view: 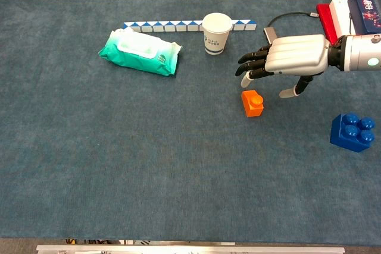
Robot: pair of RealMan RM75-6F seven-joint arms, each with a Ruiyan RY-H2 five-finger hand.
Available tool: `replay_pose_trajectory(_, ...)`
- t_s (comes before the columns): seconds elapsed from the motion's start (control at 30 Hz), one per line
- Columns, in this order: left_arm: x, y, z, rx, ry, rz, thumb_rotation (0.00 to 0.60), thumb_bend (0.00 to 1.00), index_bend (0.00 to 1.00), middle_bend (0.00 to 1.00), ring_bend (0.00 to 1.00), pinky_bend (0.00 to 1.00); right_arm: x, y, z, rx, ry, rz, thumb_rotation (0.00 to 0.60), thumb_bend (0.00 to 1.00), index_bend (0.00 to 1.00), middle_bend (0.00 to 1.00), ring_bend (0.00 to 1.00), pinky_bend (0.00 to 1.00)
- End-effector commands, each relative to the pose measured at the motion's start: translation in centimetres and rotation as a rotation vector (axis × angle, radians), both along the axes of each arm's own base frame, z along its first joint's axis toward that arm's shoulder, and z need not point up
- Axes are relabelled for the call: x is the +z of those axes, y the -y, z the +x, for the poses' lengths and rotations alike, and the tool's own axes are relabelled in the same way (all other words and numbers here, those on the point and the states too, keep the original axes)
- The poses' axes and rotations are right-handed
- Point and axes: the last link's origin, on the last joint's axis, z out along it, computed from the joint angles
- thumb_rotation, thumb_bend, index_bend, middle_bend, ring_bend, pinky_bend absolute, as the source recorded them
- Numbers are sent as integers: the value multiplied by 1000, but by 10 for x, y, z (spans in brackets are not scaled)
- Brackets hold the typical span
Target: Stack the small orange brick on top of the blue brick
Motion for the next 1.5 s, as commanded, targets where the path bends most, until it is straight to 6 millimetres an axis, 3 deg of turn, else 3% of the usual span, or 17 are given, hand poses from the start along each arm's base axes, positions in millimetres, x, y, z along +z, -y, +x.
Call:
replay_pose_trajectory(0.03,0,0,-1,3,3,1,600,162,444,486,377,458,-3,0,1,5,-4,11,600,238,243,126,42,240)
replay_pose_trajectory(1.3,14,3,2,-3,29,40,600,163,445,486,377,459,-33,-3,9,50,-76,50,600,244,243,118,39,239)
replay_pose_trajectory(1.5,14,3,2,-2,32,38,600,162,444,486,377,459,-35,-3,10,51,-78,44,600,246,326,118,39,239)
